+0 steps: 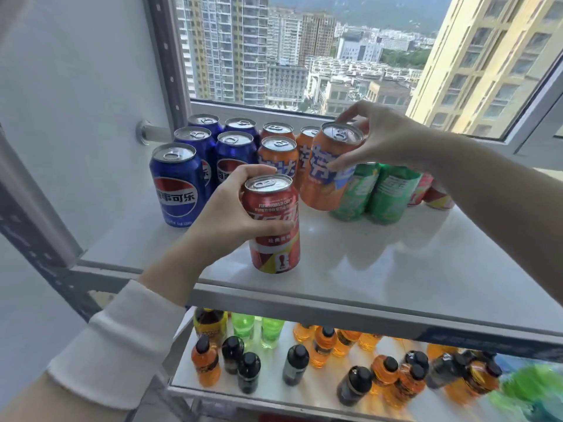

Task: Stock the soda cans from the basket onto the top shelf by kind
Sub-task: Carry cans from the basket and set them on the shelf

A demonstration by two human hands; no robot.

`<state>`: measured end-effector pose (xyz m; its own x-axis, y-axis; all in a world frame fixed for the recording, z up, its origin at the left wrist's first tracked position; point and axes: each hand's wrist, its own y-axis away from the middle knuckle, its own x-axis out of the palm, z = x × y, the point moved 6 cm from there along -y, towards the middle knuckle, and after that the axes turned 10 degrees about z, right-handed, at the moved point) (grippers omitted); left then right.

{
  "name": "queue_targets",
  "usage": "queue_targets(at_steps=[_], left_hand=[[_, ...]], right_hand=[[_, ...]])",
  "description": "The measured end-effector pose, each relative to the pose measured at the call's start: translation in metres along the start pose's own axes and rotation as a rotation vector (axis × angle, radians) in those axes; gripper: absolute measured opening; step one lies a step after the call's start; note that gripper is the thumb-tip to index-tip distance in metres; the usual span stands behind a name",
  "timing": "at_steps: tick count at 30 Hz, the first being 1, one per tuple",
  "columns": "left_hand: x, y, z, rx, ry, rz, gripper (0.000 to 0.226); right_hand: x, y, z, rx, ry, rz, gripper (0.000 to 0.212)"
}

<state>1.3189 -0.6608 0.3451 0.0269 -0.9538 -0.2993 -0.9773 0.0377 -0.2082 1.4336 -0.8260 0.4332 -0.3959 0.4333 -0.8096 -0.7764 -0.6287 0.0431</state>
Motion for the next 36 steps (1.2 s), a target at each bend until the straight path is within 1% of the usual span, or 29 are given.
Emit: queue_targets(at_steps=[3, 6, 18, 29, 36], left_hand=[[-0.001, -0.002, 0.0, 0.0, -0.004, 0.0, 0.078], [-0.001, -0.002, -0.002, 0.008, -0.006, 0.011, 0.074], [-0.001, -0.004, -0.003, 0.017, -0.012, 0.04, 0.073], [0.006, -0.003, -0.005, 0.024, -0.027, 0.085, 0.071], [0.01, 0.001, -0.006, 0.061, -0.067, 0.132, 0.073]], right_hand=[[0.005, -0.013, -0.001, 0.008, 0.107, 0.028, 0.071], [0.012, -0.024, -0.002, -0.007, 0.188, 0.079, 0.073], [0.021, -0.047, -0.003, 0.011, 0.466, 0.128, 0.078], [0.025, -0.042, -0.005, -0.028, 0.509, 0.11, 0.079], [0.027, -0.039, -0.003, -0.011, 0.493, 0.088, 0.076]])
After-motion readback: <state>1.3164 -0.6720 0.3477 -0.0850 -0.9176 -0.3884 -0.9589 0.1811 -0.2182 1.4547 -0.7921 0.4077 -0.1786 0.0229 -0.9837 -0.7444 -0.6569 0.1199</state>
